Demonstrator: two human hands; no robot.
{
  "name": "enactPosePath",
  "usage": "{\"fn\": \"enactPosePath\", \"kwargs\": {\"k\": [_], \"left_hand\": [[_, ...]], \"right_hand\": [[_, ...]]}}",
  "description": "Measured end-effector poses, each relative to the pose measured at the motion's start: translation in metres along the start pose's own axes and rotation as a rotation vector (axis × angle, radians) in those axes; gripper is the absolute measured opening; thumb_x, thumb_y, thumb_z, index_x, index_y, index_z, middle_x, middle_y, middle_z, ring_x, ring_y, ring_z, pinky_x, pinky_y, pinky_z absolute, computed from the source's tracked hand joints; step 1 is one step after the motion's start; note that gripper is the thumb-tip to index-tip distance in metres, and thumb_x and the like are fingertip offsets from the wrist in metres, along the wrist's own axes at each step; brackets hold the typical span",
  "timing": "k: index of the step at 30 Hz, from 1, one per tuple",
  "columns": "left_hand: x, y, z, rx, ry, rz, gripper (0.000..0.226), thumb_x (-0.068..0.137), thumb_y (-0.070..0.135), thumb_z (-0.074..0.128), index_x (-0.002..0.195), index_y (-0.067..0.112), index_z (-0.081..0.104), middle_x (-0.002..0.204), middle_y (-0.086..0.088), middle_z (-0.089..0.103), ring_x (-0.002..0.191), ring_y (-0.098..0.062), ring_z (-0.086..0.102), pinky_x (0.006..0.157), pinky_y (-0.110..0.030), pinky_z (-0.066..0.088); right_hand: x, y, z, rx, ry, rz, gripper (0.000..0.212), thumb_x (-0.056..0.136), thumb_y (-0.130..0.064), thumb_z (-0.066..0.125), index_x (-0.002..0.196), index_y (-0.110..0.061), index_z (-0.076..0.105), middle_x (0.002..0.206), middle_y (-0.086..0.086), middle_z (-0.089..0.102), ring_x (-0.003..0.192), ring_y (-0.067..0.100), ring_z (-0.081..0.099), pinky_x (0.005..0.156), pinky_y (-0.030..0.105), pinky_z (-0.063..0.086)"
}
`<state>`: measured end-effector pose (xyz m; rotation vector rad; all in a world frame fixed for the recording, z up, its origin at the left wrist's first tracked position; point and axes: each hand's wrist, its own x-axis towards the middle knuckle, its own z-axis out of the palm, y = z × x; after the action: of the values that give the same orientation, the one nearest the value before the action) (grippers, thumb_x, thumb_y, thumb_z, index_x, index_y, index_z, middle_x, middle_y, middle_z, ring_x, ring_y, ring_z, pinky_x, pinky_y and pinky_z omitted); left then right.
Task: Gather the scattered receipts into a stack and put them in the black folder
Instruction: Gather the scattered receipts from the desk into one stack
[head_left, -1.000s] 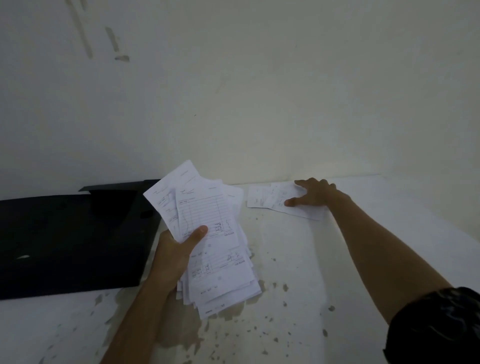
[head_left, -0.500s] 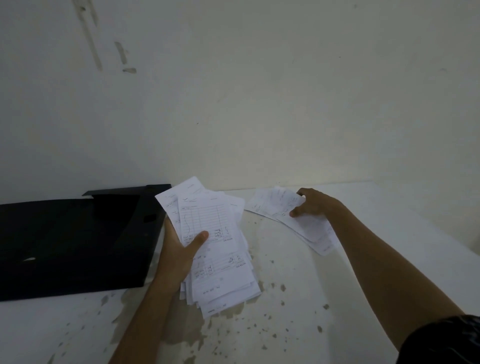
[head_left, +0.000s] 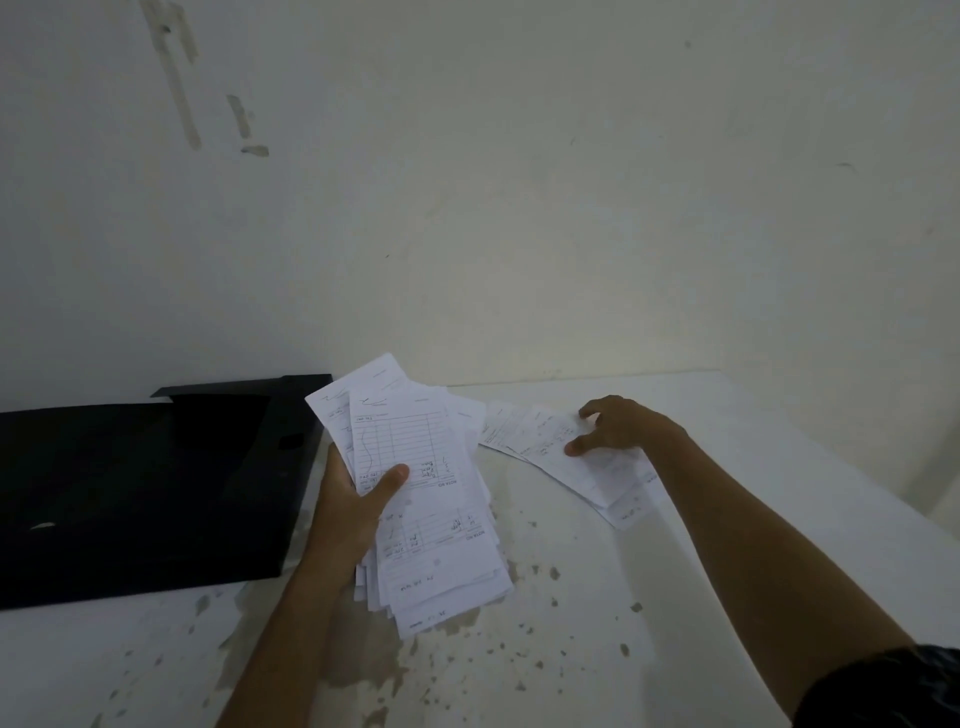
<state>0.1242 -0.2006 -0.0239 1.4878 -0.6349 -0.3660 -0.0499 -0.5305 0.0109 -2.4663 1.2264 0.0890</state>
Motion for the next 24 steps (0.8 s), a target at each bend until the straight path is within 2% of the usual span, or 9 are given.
{"fn": "enactPosePath", "kwargs": {"k": [7, 9, 11, 13, 15, 18, 20, 22, 24], "left_hand": [[0.003, -0.004, 0.0, -0.006, -0.008, -0.006, 0.06, 0.085, 0.02, 0.075, 0.137, 0.024, 0.046, 0.131, 0.002, 0.064, 0.115, -0.019, 0.064, 0.096, -0.051, 0.053], [0.004, -0.005, -0.001, -0.004, -0.006, -0.008, 0.06, 0.085, 0.021, 0.075, 0.137, 0.025, 0.046, 0.131, 0.001, 0.064, 0.114, -0.019, 0.064, 0.096, -0.052, 0.054], [0.004, -0.005, -0.001, -0.004, -0.009, -0.002, 0.06, 0.085, 0.021, 0.075, 0.138, 0.025, 0.045, 0.131, 0.001, 0.063, 0.113, -0.018, 0.064, 0.096, -0.051, 0.054], [0.004, -0.006, -0.001, -0.006, -0.01, 0.003, 0.059, 0.086, 0.02, 0.074, 0.137, 0.025, 0.046, 0.13, 0.002, 0.064, 0.113, -0.017, 0.064, 0.095, -0.049, 0.054], [0.004, -0.006, -0.001, -0.002, -0.014, 0.007, 0.059, 0.086, 0.02, 0.074, 0.138, 0.025, 0.045, 0.13, 0.002, 0.063, 0.113, -0.017, 0.064, 0.095, -0.049, 0.054], [0.006, -0.007, -0.002, 0.004, -0.016, 0.004, 0.062, 0.085, 0.022, 0.075, 0.139, 0.025, 0.045, 0.131, 0.002, 0.064, 0.114, -0.019, 0.065, 0.095, -0.052, 0.054], [0.007, -0.009, -0.003, 0.004, -0.017, 0.003, 0.062, 0.085, 0.022, 0.076, 0.139, 0.024, 0.045, 0.131, 0.002, 0.064, 0.116, -0.019, 0.064, 0.096, -0.052, 0.054], [0.008, -0.01, -0.003, 0.001, -0.019, 0.003, 0.062, 0.084, 0.022, 0.076, 0.138, 0.025, 0.046, 0.131, 0.003, 0.064, 0.117, -0.018, 0.064, 0.097, -0.052, 0.054], [0.008, -0.011, -0.004, -0.002, -0.024, 0.011, 0.061, 0.085, 0.021, 0.076, 0.138, 0.024, 0.046, 0.131, 0.003, 0.064, 0.117, -0.018, 0.064, 0.097, -0.051, 0.054]], "right_hand": [[-0.006, 0.003, 0.008, 0.057, 0.065, -0.005, 0.076, 0.053, -0.072, 0.08, 0.118, -0.038, 0.059, 0.128, 0.006, 0.051, 0.123, 0.03, 0.048, 0.107, 0.053, 0.04], [-0.008, 0.003, 0.009, 0.074, 0.074, -0.006, 0.074, 0.046, -0.077, 0.076, 0.108, -0.041, 0.056, 0.127, 0.004, 0.056, 0.121, 0.029, 0.05, 0.106, 0.05, 0.041], [-0.011, 0.002, 0.009, 0.093, 0.077, -0.002, 0.07, 0.053, -0.074, 0.078, 0.109, -0.04, 0.054, 0.126, 0.0, 0.061, 0.12, 0.028, 0.052, 0.104, 0.044, 0.039], [-0.011, 0.003, 0.009, 0.081, 0.08, -0.004, 0.078, 0.061, -0.071, 0.079, 0.125, -0.035, 0.053, 0.132, -0.001, 0.06, 0.124, 0.027, 0.052, 0.103, 0.042, 0.036], [-0.009, 0.003, 0.009, 0.071, 0.065, 0.005, 0.1, 0.057, -0.077, 0.076, 0.14, -0.03, 0.046, 0.141, 0.0, 0.056, 0.13, 0.029, 0.05, 0.108, 0.045, 0.035], [0.0, 0.007, 0.011, 0.111, 0.033, -0.01, 0.113, 0.042, -0.084, 0.07, 0.135, -0.023, 0.053, 0.143, 0.004, 0.056, 0.129, 0.031, 0.053, 0.109, 0.048, 0.038], [-0.001, 0.005, 0.01, 0.159, 0.038, -0.043, 0.09, 0.051, -0.075, 0.077, 0.119, -0.019, 0.06, 0.133, 0.008, 0.061, 0.119, 0.031, 0.058, 0.096, 0.041, 0.044], [-0.011, 0.002, 0.008, 0.24, 0.081, -0.105, 0.051, 0.075, -0.049, 0.081, 0.106, -0.012, 0.063, 0.113, 0.007, 0.066, 0.105, 0.029, 0.06, 0.079, 0.032, 0.042], [-0.02, 0.002, 0.006, 0.399, 0.148, -0.157, 0.025, 0.086, -0.033, 0.077, 0.094, -0.014, 0.065, 0.097, 0.001, 0.066, 0.094, 0.027, 0.063, 0.073, 0.029, 0.046]]}}
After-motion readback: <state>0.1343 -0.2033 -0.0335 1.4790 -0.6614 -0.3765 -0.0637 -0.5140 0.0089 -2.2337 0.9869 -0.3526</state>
